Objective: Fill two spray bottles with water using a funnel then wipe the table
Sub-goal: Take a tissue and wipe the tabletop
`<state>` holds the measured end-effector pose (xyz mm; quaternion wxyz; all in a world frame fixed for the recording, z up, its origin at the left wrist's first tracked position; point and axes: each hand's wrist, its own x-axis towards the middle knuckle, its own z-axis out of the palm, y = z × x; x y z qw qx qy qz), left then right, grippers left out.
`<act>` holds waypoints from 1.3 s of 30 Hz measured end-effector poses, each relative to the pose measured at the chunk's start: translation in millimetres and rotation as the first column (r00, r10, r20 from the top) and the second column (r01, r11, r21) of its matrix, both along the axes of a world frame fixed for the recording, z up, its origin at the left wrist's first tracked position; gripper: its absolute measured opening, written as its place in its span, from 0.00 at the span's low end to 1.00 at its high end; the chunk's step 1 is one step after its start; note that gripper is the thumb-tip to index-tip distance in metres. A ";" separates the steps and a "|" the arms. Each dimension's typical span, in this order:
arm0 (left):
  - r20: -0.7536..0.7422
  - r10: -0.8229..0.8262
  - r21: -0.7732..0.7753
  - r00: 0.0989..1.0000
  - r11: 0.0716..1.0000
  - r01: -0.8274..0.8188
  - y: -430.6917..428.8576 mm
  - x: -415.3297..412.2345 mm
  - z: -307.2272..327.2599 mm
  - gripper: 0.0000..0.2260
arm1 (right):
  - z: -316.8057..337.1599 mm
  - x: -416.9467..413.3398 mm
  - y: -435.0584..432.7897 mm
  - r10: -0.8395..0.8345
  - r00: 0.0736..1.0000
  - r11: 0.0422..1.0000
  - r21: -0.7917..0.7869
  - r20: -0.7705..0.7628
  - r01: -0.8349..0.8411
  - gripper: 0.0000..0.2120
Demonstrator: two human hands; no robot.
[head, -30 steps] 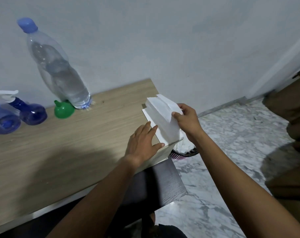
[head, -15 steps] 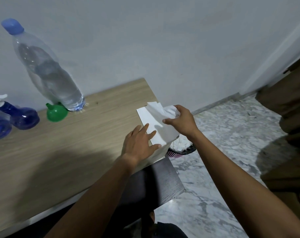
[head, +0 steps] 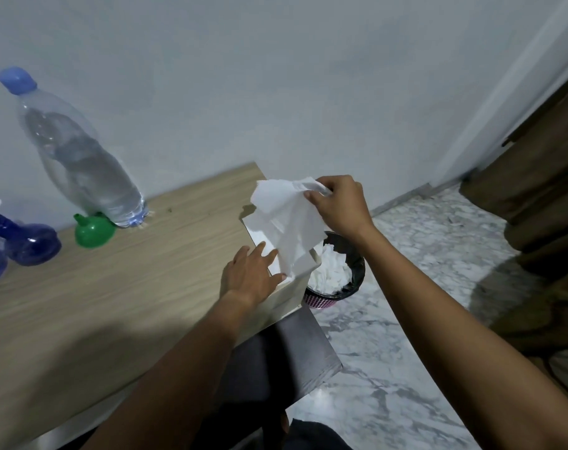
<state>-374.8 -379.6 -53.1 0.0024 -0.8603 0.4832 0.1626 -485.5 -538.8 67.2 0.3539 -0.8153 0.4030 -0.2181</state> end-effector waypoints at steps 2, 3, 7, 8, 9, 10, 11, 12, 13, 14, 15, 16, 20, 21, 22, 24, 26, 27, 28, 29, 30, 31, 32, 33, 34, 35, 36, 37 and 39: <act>-0.017 0.003 0.014 1.000 1.000 -0.003 -0.8 -0.8 1.7 0.30 | 9.5 -2.9 -1.7 -0.018 0.999 0.999 -0.031 0.037 0.019 0.14; -0.030 0.004 0.017 1.000 1.000 -0.003 -0.6 -1.3 2.4 0.30 | 13.2 -4.9 -2.8 -0.020 0.999 0.999 -0.035 0.051 0.022 0.14; -0.062 0.005 -0.008 0.998 1.000 -0.005 4.1 -0.6 2.2 0.31 | 17.7 -9.4 -2.1 -0.015 0.998 0.999 -0.046 0.053 0.017 0.12; -0.080 0.014 -0.019 0.997 1.000 -0.016 5.6 0.2 0.9 0.32 | 16.5 -9.8 -0.8 -0.018 0.998 0.999 -0.050 0.057 0.021 0.12; -0.091 0.019 -0.029 0.996 0.999 -0.022 7.3 0.7 -0.7 0.32 | 15.1 -10.1 1.5 -0.023 0.997 0.998 -0.058 0.067 0.027 0.11; -0.096 0.017 -0.037 0.995 0.999 -0.020 8.7 1.0 -2.3 0.32 | 14.0 -10.1 4.0 -0.028 0.996 0.997 -0.067 0.080 0.033 0.10; -0.096 0.011 -0.042 0.995 0.999 -0.015 9.9 1.4 -3.4 0.32 | 13.0 -9.5 6.6 -0.031 0.995 0.996 -0.075 0.093 0.038 0.09; -0.096 0.006 -0.044 0.995 0.999 -0.010 10.4 1.8 -3.9 0.32 | 12.6 -8.6 9.4 -0.032 0.994 0.996 -0.080 0.105 0.040 0.07; -0.093 0.002 -0.044 0.996 0.999 -0.006 10.6 2.1 -4.0 0.32 | 12.9 -7.6 12.3 -0.033 0.992 0.995 -0.085 0.119 0.043 0.06; -0.090 0.000 -0.042 0.996 0.999 -0.004 10.3 1.9 -4.0 0.32 | 13.8 -6.5 15.5 -0.032 0.990 0.995 -0.094 0.138 0.045 0.06; -0.087 -0.001 -0.041 0.996 0.999 -0.002 9.9 1.5 -4.1 0.32 | 14.9 -5.4 18.7 -0.031 0.986 0.993 -0.104 0.161 0.048 0.06; -0.087 -0.002 -0.042 0.996 0.999 -0.002 9.3 1.3 -4.5 0.32 | 16.3 -4.0 21.5 -0.032 0.982 0.992 -0.112 0.186 0.053 0.07; -0.133 0.008 -0.075 0.991 0.997 -0.018 10.0 2.4 -6.0 0.33 | 18.2 2.3 27.1 0.004 0.983 0.995 -0.099 0.184 0.014 0.07; -0.159 0.016 -0.099 0.987 0.995 -0.032 12.1 3.0 -5.9 0.32 | 15.5 4.6 27.8 0.020 0.987 0.996 -0.084 0.161 -0.006 0.07; -0.179 0.026 -0.129 0.983 0.990 -0.050 15.6 3.9 -5.0 0.32 | 12.0 7.6 29.3 0.035 0.989 0.997 -0.074 0.141 -0.025 0.06; -0.197 0.047 -0.180 0.979 0.980 -0.083 27.3 8.0 -4.8 0.31 | 0.9 17.6 35.1 0.065 0.993 0.997 -0.056 0.101 -0.060 0.07; -0.199 0.080 -0.203 0.977 0.972 -0.121 46.1 16.9 -5.7 0.29 | -11.6 33.8 46.8 0.115 0.991 0.993 -0.033 0.062 -0.113 0.10; -0.196 0.107 -0.209 0.975 0.967 -0.148 57.8 23.0 -6.5 0.29 | -17.2 43.8 54.9 0.143 0.989 0.990 -0.022 0.045 -0.143 0.12; -0.190 0.140 -0.216 0.972 0.960 -0.180 71.4 29.9 -6.5 0.28 | -22.1 54.7 64.0 0.178 0.984 0.984 -0.018 0.030 -0.177 0.13; -0.182 0.180 -0.222 0.967 0.950 -0.219 85.7 37.6 -6.0 0.28 | -26.2 66.5 74.6 0.214 0.977 0.977 -0.021 0.018 -0.213 0.13; -0.176 0.224 -0.231 0.959 0.937 -0.261 101.6 45.7 -4.8 0.27 | -30.1 78.7 86.3 0.248 0.969 0.969 -0.021 0.005 -0.248 0.14; -0.175 0.271 -0.238 0.947 0.921 -0.308 118.9 54.2 -3.6 0.26 | -33.0 91.5 99.0 0.284 0.959 0.959 -0.014 -0.007 -0.284 0.13; -0.172 0.320 -0.245 0.932 0.902 -0.355 137.2 62.2 -1.4 0.25 | -35.6 104.0 112.1 0.323 0.946 0.946 -0.006 -0.018 -0.323 0.13; -0.174 0.371 -0.250 0.912 0.880 -0.405 156.5 70.1 -0.6 0.25 | -39.0 116.9 125.6 0.362 0.932 0.932 -0.003 -0.027 -0.362 0.12; -0.179 0.422 -0.258 0.889 0.852 -0.456 176.8 77.5 1.6 0.25 | -42.1 130.0 139.9 0.401 0.916 0.916 -0.004 -0.036 -0.401 0.12; -0.190 0.470 -0.268 0.862 0.820 -0.506 197.5 85.1 3.3 0.26 | -45.2 143.1 155.3 0.437 0.899 0.899 -0.005 -0.045 -0.437 0.12; -0.200 0.514 -0.273 0.834 0.788 -0.551 217.8 92.2 5.7 0.27 | -48.3 156.1 171.4 0.470 0.881 0.882 -0.008 -0.049 -0.471 0.12; -0.208 0.556 -0.266 0.805 0.759 -0.594 237.6 99.6 7.4 0.26 | -51.1 168.6 188.0 0.501 0.864 0.864 -0.015 -0.051 -0.503 0.12; -0.189 0.627 -0.217 0.755 0.723 -0.655 274.5 113.7 10.3 0.25 | -55.9 192.0 221.2 0.559 0.826 0.826 -0.037 -0.071 -0.563 0.12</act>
